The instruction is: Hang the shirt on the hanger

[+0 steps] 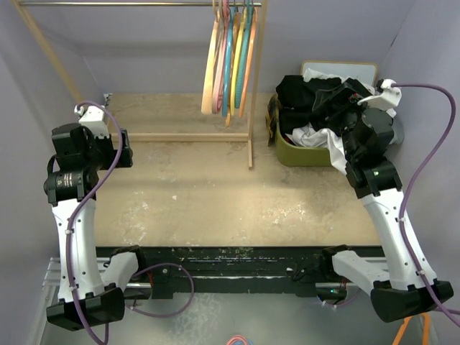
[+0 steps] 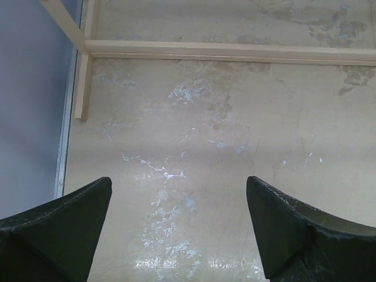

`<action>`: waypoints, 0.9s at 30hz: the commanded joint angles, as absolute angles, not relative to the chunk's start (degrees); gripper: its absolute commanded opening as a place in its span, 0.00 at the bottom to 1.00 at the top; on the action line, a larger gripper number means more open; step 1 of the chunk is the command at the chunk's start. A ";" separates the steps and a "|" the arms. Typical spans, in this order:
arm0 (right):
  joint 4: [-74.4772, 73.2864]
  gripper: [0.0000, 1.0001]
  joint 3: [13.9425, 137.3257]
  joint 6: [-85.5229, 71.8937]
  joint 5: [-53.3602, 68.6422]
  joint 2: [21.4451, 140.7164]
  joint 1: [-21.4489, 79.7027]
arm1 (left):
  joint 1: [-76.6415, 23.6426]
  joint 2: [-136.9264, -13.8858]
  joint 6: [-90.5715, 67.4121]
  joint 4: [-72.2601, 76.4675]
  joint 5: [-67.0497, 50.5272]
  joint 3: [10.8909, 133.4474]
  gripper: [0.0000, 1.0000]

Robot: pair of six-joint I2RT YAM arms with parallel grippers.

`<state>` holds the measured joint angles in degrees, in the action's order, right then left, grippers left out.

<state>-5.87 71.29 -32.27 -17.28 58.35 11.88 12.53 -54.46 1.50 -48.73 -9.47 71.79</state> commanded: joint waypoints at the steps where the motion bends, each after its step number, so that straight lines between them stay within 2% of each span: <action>1: -0.90 1.00 70.58 -24.58 -16.94 57.39 11.95 | 12.84 -54.68 1.11 -47.27 -11.79 73.70 0.99; 3: -0.87 1.00 71.82 -18.09 -22.63 59.47 12.00 | 12.94 -55.18 6.53 -50.27 -18.47 75.03 0.99; 6: -3.48 1.00 76.53 -14.73 -27.69 65.29 11.87 | 12.98 -54.92 6.61 -49.81 -21.90 75.64 0.99; 9: -5.68 1.00 82.39 -10.67 -24.20 71.65 11.86 | 12.61 -55.27 7.44 -49.82 -25.34 75.63 0.99; 15: -13.39 0.98 91.36 -8.78 -23.41 84.95 11.87 | 10.06 -54.40 8.90 -49.70 -24.60 74.13 0.99; 22: -8.95 0.97 88.39 -7.00 -31.50 89.24 11.28 | 7.50 -52.55 10.08 -50.64 -24.92 73.83 0.99; 24: -8.83 0.91 87.88 -6.58 -33.02 90.28 10.52 | 7.18 -52.29 10.31 -50.73 -25.12 73.59 0.99; 25: -8.65 0.85 87.63 -6.15 -33.67 90.68 10.47 | 7.06 -52.25 10.42 -50.70 -24.99 73.52 0.99; 27: -8.68 0.64 87.38 -5.77 -33.65 90.90 10.50 | 6.82 -51.99 10.44 -50.70 -24.75 73.38 0.99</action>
